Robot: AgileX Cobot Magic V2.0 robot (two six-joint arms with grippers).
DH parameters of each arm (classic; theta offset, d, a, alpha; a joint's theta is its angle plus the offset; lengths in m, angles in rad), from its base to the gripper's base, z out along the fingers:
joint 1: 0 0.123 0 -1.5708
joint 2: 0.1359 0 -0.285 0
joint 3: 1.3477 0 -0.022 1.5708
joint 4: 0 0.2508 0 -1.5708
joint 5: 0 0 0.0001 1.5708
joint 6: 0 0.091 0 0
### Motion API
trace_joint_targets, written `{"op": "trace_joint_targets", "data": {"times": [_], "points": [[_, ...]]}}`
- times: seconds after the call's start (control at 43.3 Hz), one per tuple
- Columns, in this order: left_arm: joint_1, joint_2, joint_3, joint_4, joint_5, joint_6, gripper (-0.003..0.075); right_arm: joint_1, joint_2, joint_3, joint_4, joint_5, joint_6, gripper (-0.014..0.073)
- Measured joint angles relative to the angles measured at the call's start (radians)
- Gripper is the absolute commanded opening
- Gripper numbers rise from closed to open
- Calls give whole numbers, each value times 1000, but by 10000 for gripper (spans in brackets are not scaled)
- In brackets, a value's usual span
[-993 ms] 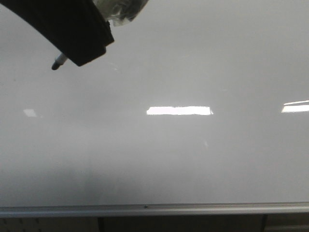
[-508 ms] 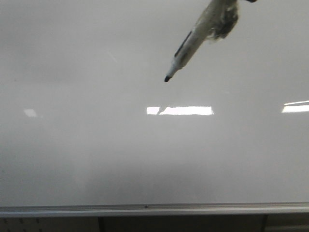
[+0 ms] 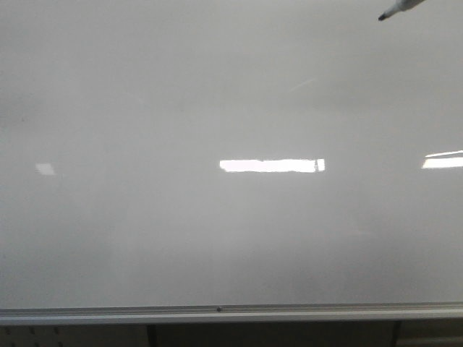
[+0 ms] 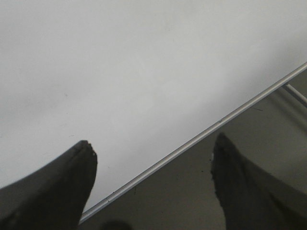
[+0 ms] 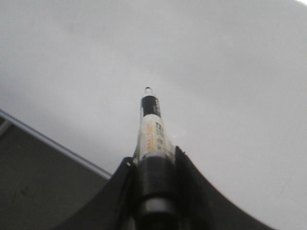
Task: Write number 2 on whiteboard
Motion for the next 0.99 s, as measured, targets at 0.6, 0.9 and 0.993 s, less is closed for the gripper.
{"op": "trace_joint_targets", "data": {"times": [0.6,0.9,0.993], "points": [[0,0,2,-5,-26,-1,494,-4,83,310,30,-721,4,35],[0,0,2,-5,-26,-1,494,-4,225,310,23,-893,4,35],[0,0,2,-5,-27,-1,494,-4,263,310,9,-932,4,35]]}}
